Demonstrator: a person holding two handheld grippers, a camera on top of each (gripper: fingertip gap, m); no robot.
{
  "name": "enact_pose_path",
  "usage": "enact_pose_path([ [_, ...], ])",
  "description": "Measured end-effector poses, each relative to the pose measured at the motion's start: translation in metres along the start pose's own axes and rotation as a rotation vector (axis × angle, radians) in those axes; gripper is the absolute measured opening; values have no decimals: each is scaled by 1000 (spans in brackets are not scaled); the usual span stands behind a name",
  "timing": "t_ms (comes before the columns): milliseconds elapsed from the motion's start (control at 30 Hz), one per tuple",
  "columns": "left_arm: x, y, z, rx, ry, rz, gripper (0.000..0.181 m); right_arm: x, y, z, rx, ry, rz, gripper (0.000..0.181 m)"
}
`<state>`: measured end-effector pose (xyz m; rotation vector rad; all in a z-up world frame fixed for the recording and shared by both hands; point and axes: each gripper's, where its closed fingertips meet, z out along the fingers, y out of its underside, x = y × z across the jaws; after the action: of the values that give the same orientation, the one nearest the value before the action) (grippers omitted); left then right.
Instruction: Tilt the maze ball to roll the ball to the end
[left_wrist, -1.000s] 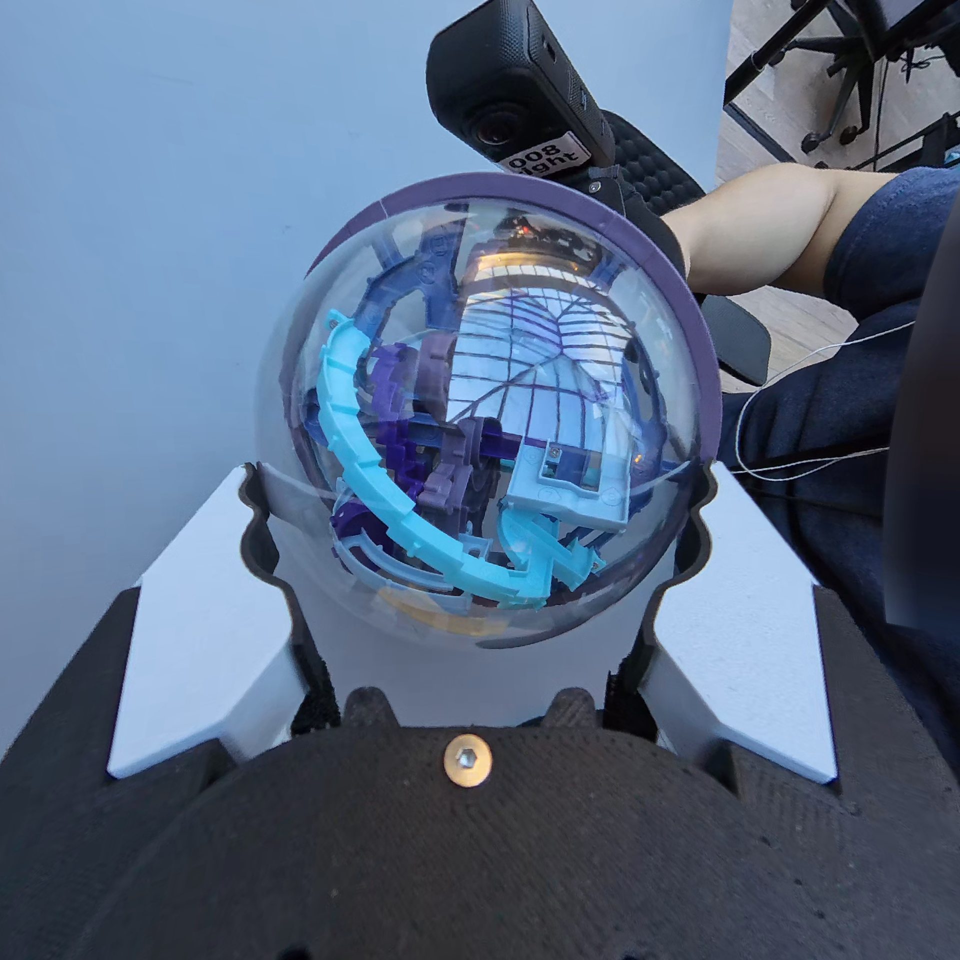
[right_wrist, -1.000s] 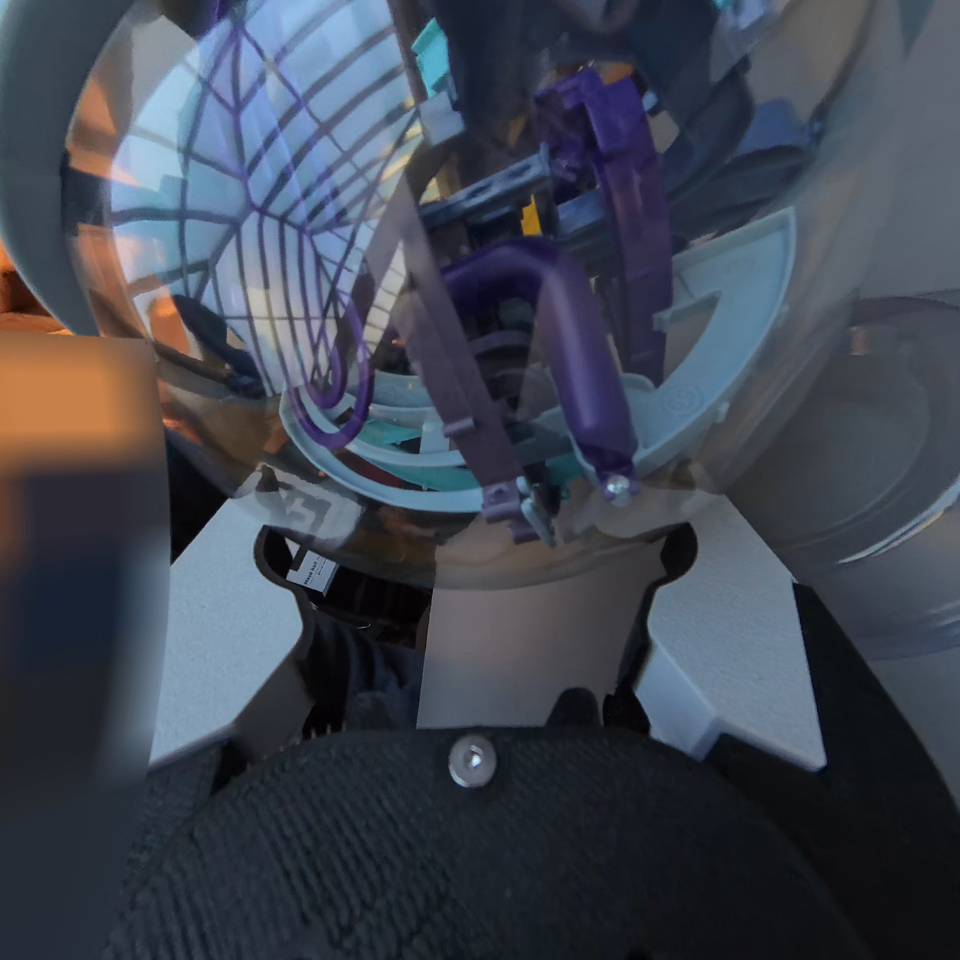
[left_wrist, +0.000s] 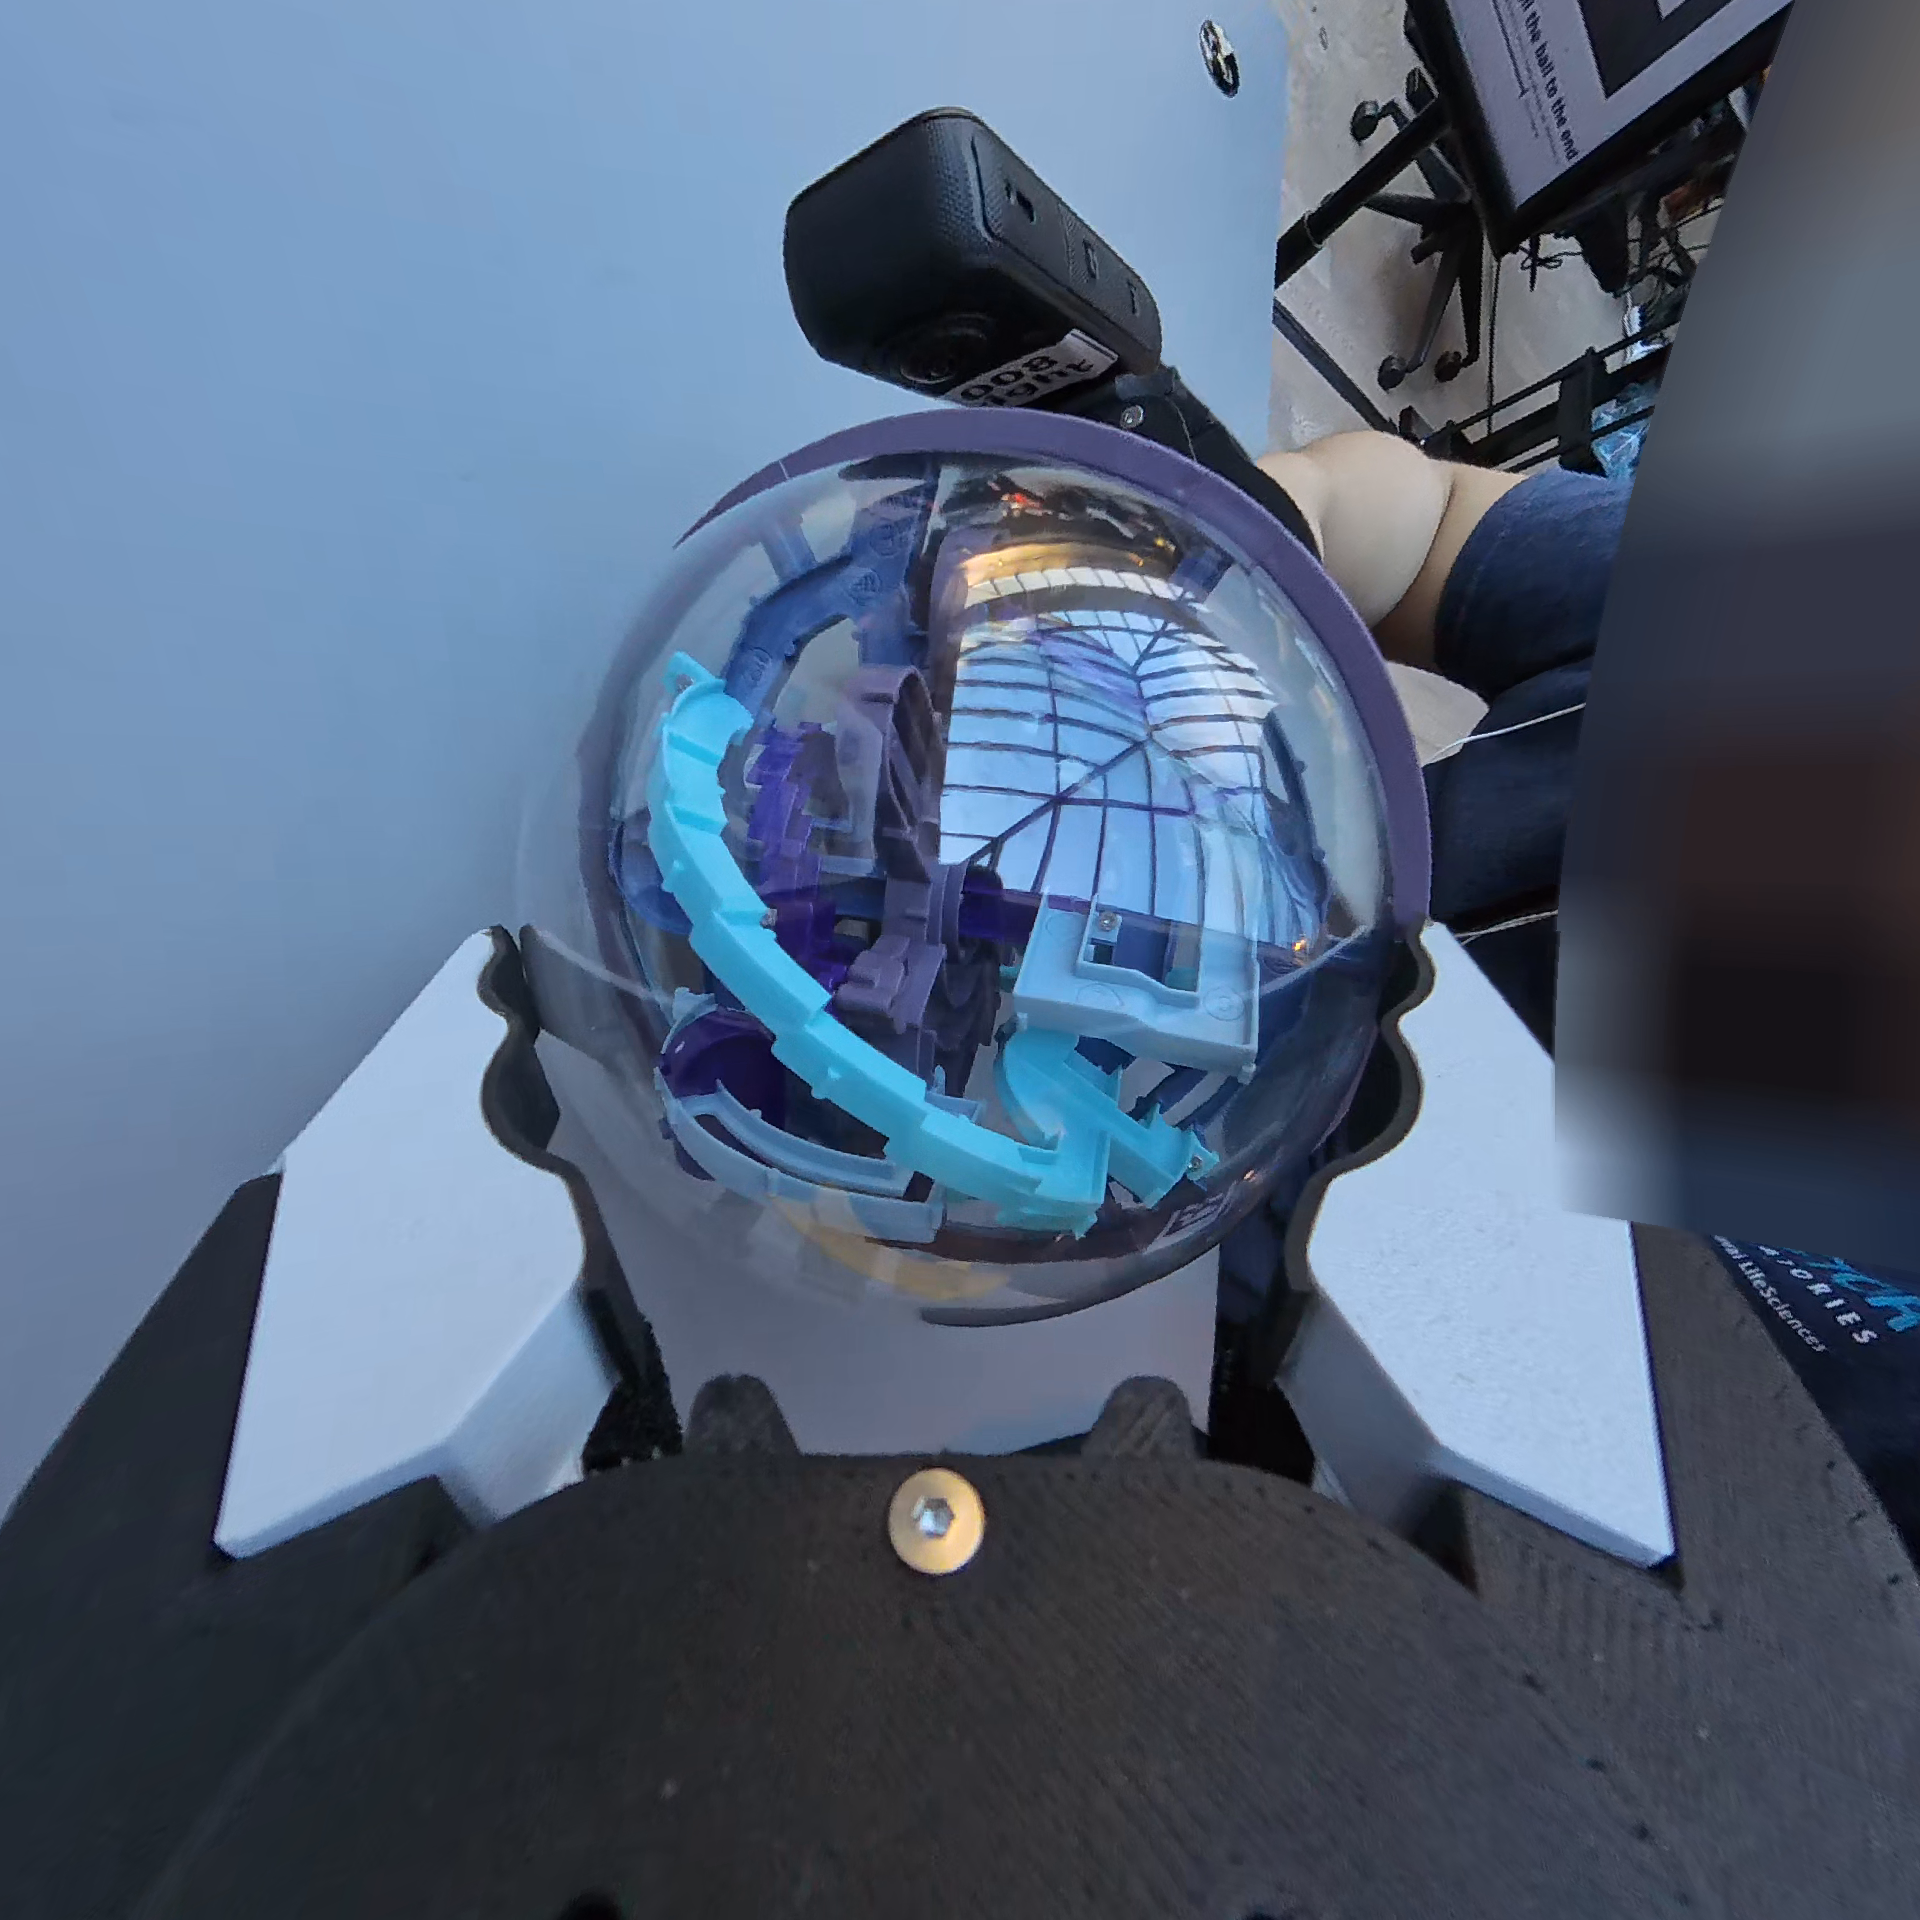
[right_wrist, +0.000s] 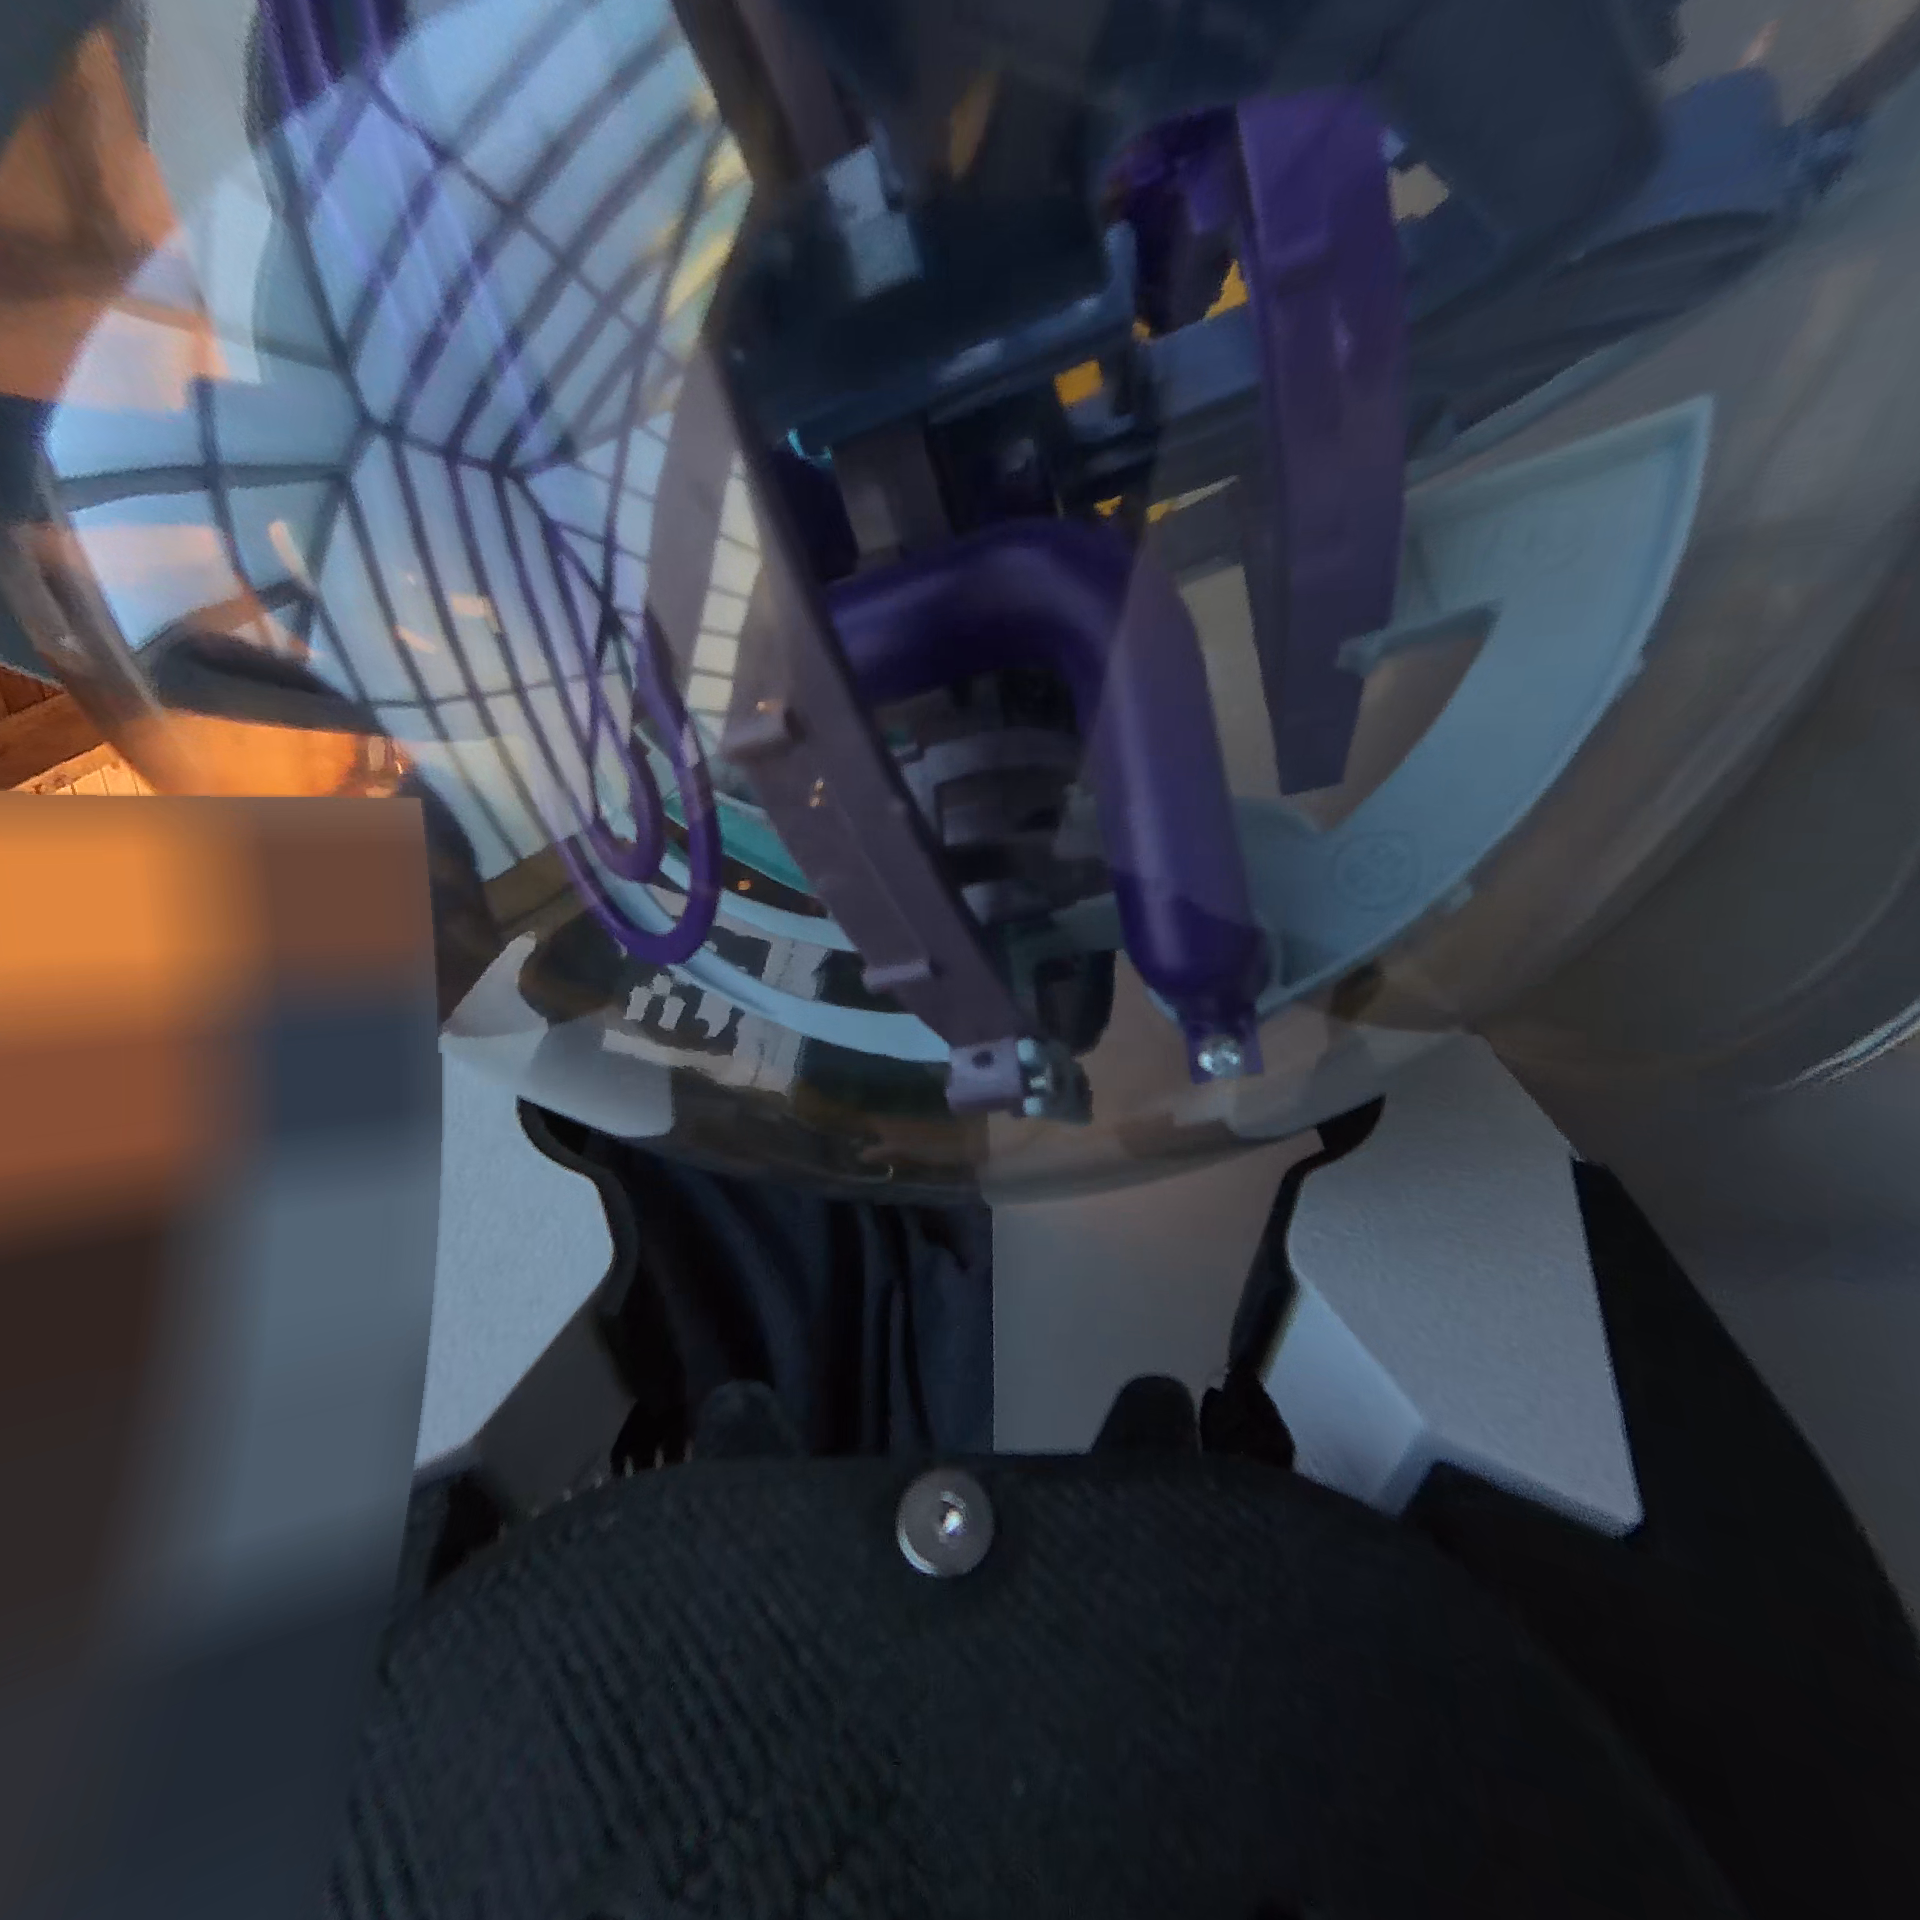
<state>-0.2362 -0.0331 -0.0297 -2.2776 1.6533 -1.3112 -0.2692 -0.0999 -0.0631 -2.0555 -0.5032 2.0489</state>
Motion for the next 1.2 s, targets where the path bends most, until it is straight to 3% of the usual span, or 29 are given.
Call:
enact_pose_path([
  [33, 1, 0, 1, 3, 6, -3, 155, -1, 1, 0, -2, 0, 8, 147],
  [600, -6, 20, 16, 18, 79, -69, 156, 10, 23, 5, -78, 0, 112, 146],
  [1200, -12, 7, 17, 98, 111, -77, 156, 10, 18, 1, -70, -24, 133, 141],
])
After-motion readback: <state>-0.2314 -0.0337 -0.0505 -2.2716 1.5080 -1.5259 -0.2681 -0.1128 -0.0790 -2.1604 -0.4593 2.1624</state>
